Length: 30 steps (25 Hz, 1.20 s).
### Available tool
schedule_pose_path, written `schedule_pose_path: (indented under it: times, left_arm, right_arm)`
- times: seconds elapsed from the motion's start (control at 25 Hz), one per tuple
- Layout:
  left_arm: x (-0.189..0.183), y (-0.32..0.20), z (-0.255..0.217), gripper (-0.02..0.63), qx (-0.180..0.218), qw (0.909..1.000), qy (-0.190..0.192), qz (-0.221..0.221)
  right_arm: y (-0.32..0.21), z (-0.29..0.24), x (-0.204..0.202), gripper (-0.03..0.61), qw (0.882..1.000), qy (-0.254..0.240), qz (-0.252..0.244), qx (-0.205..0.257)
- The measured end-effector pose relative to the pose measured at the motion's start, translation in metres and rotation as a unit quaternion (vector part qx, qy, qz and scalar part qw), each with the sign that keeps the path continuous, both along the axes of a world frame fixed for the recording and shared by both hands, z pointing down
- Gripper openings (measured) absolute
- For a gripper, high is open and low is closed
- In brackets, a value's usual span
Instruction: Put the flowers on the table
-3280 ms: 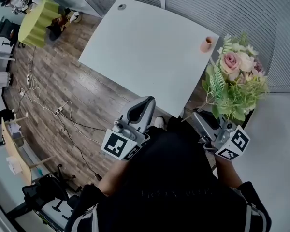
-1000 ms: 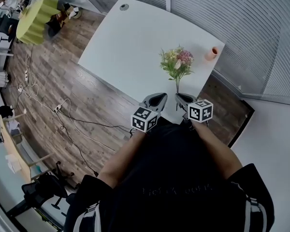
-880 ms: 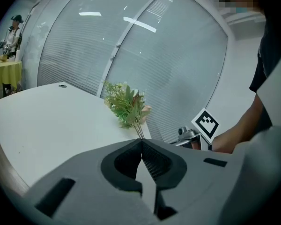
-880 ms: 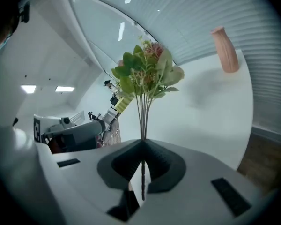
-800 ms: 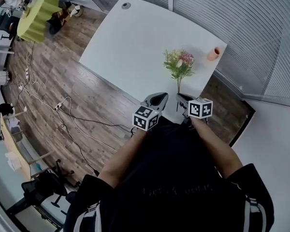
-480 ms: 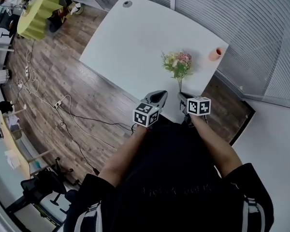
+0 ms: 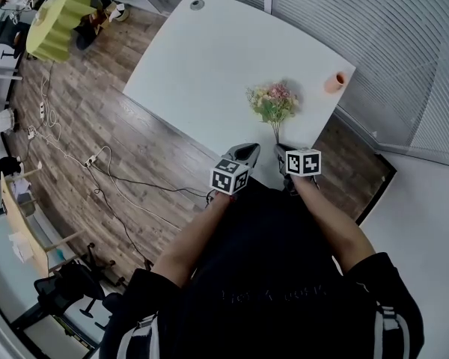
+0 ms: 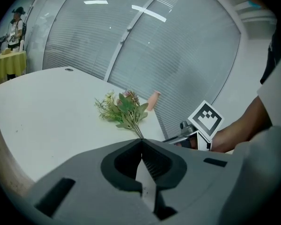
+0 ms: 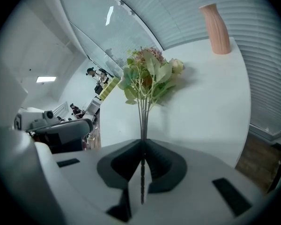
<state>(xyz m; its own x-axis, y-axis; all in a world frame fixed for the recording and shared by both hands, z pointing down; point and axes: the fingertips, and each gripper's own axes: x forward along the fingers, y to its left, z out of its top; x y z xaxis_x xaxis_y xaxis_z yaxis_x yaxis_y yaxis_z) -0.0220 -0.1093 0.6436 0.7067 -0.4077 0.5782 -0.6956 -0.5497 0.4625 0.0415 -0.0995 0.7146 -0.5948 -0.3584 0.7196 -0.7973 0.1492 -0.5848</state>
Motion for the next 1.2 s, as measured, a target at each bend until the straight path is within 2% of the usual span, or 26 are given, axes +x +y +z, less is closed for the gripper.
schedule_pose_path:
  times: [0.24, 0.44, 0.56, 0.72, 0.8, 0.96, 1.2]
  left_arm:
    - [0.007, 0.011, 0.008, 0.018, -0.025, 0.9996, 0.011, -0.002]
    - [0.016, 0.013, 0.008, 0.018, -0.028, 0.9994, 0.021, 0.004]
    - [0.012, 0.015, 0.007, 0.018, -0.026, 0.9994, 0.021, 0.004]
    - [0.007, 0.016, 0.009, 0.018, -0.026, 0.9994, 0.022, -0.001]
    - [0.006, 0.018, 0.009, 0.018, -0.026, 0.9994, 0.023, -0.003]
    - [0.007, 0.017, 0.008, 0.018, -0.022, 0.9994, 0.025, -0.004]
    - [0.009, 0.018, 0.0, 0.018, -0.021, 0.9991, 0.035, -0.003]
  right_arm:
    - [0.003, -0.001, -0.005, 0.041, 0.999, 0.022, -0.032, 0.013]
    - [0.002, -0.002, -0.003, 0.044, 0.999, 0.025, -0.032, 0.021]
    - [0.003, -0.008, -0.006, 0.115, 0.999, 0.012, -0.023, 0.028]
    - [0.004, -0.013, -0.004, 0.126, 0.999, 0.014, -0.018, 0.043]
    - [0.005, -0.015, -0.004, 0.126, 0.997, 0.033, -0.033, 0.056]
    - [0.006, -0.016, 0.001, 0.133, 0.988, 0.101, -0.07, 0.09]
    - [0.01, -0.03, -0.004, 0.128, 0.989, 0.08, -0.068, 0.108]
